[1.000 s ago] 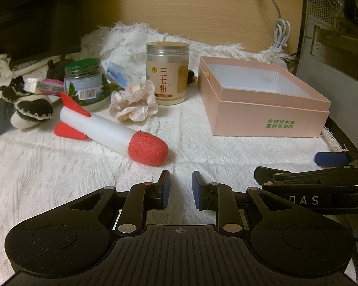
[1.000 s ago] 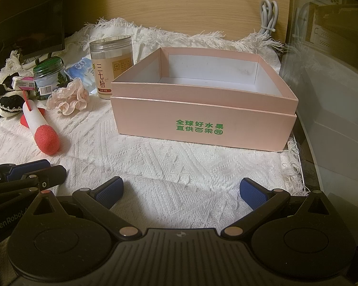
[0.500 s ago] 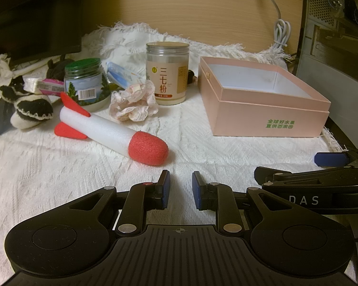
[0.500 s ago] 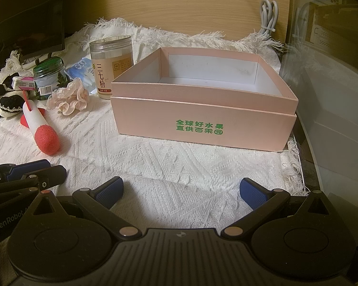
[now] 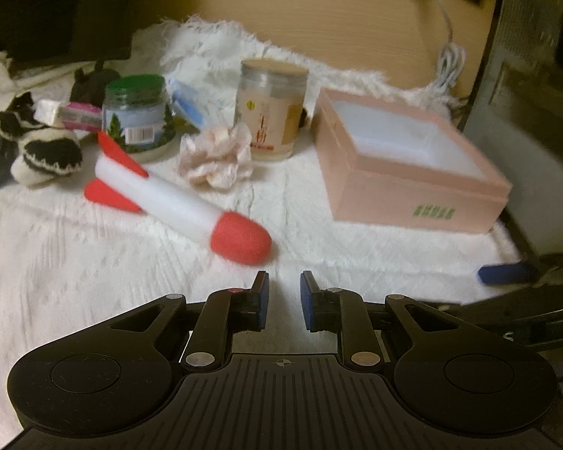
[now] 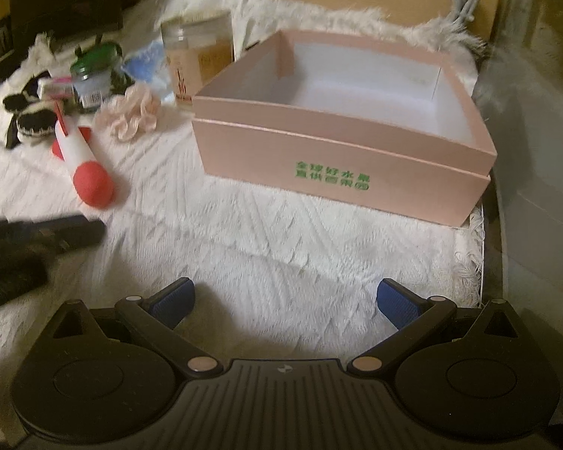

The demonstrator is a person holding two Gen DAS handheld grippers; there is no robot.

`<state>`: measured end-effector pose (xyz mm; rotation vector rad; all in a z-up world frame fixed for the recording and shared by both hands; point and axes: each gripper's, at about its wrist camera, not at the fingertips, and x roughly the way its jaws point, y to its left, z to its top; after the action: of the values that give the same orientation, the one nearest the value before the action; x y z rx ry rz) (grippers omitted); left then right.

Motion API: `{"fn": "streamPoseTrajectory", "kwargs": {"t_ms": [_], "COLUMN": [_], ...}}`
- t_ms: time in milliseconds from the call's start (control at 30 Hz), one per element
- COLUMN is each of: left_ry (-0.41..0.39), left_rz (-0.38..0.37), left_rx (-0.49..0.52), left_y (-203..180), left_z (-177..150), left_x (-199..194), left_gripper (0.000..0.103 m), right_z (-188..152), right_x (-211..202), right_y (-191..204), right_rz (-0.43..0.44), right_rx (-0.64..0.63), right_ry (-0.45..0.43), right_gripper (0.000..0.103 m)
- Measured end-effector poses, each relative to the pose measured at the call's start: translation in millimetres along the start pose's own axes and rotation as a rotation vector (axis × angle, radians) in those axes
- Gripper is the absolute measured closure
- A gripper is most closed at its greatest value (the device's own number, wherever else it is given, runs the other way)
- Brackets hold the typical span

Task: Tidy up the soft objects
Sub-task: 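Reach right tool to the white foam rocket while left tool grasps the black flat object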

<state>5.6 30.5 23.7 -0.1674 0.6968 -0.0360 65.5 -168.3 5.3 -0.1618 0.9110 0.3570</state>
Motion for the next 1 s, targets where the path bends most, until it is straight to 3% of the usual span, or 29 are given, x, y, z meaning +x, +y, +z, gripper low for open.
{"fn": "streamPoseTrajectory", "kwargs": {"t_ms": [100,167,233,267,367,433,633,833,1000], "left_ry": [0.003,0.006,-0.011,-0.031,-0.083,-0.058,-0.022,0.044,0.093], "left_rz": [-0.091,-0.106,-0.074,-0.042,0.104,0.182,0.223,0.017,-0.152], "left_rx": [-0.001,-0.040,-0.105,-0.126,-0.148,-0.182,-0.290,-0.366,-0.413], "left_y": [28.1,58.0,94.8,116.6,179.7,221.9,325.9,402.7,432.3], "left_z": [18.4,33.2,48.1,56.2,82.3,99.4,123.1,122.7,115.9], "left_x": [-13.6,-23.9,-33.4,-38.3,-46.1,-43.2,-19.0,9.6,31.9], "left_gripper": [0.081,0.081,0.081,0.081,0.081,0.081,0.081,0.081,0.080], "right_z": [6.1,9.1,12.0,13.2,18.0,29.4,77.3,102.5,96.1], "right_x": [1.6,3.2,2.5,-0.3,-16.6,-25.4,-24.2,-9.6,2.7], "right_y": [-0.7,-0.5,1.5,5.6,34.0,62.7,139.8,198.9,217.4], "right_rz": [0.000,0.012,-0.005,-0.019,-0.071,-0.083,0.014,-0.016,-0.067], "right_rx": [-0.007,-0.026,-0.001,0.009,-0.018,-0.054,-0.075,-0.105,-0.075], "right_ry": [0.042,0.052,0.076,0.072,-0.022,-0.082,-0.137,-0.157,-0.116], "right_gripper": [0.000,0.000,0.001,0.007,0.008,0.008,0.008,0.008,0.008]}}
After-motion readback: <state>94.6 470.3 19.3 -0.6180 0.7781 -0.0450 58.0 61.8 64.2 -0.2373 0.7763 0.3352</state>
